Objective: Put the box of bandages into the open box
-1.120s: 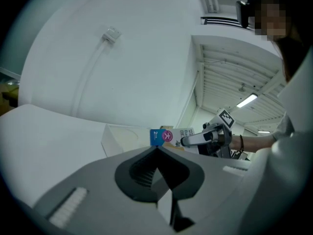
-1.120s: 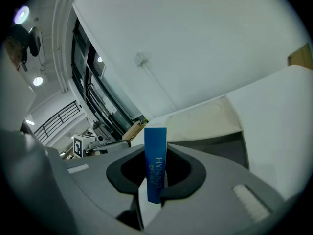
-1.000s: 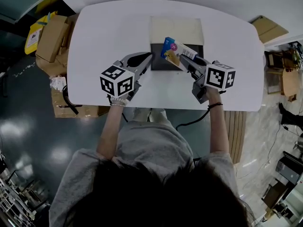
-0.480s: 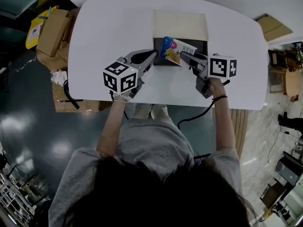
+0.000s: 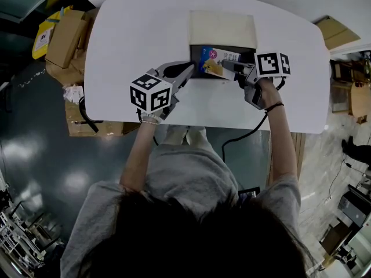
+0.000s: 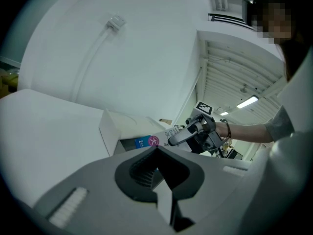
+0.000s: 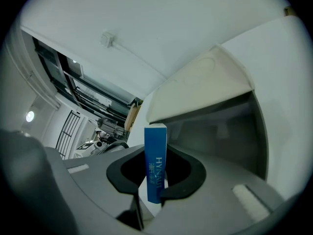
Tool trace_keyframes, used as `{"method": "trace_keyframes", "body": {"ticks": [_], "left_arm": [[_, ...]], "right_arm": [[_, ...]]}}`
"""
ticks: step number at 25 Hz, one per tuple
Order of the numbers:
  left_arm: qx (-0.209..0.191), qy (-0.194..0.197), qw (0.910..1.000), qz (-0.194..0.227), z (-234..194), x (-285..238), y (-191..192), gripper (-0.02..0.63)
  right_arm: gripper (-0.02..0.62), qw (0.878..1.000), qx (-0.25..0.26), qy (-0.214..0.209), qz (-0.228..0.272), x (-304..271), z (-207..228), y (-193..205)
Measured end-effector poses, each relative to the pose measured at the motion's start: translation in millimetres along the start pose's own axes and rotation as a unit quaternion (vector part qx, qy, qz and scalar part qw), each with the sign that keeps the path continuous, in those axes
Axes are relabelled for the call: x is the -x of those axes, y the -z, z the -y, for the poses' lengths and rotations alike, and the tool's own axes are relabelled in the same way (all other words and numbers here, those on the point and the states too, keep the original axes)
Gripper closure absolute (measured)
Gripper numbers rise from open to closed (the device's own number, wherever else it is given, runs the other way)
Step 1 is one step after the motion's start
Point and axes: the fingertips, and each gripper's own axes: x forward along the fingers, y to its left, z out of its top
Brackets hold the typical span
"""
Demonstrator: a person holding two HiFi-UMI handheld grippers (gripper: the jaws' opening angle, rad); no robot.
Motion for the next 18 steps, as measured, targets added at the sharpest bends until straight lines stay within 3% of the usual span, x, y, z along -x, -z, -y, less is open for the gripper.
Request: {"method": "trace_keyframes", "body": {"ticks": [11,18], "left_arm": [[0.006,0.003,1.0000,0.000,4.4,-1.0,-0.3,0.611],[0.009,0.005,0.9999,0.004,4.9,-2.8,-2.6,0.611]], "right_arm": [[0.511,0.997,-0.028,0.016,-0.065,-10.1,12.4,5.1],[0.511,0.996,-0.037,0.016,-0.078,-12.8,16.7,4.2]]}}
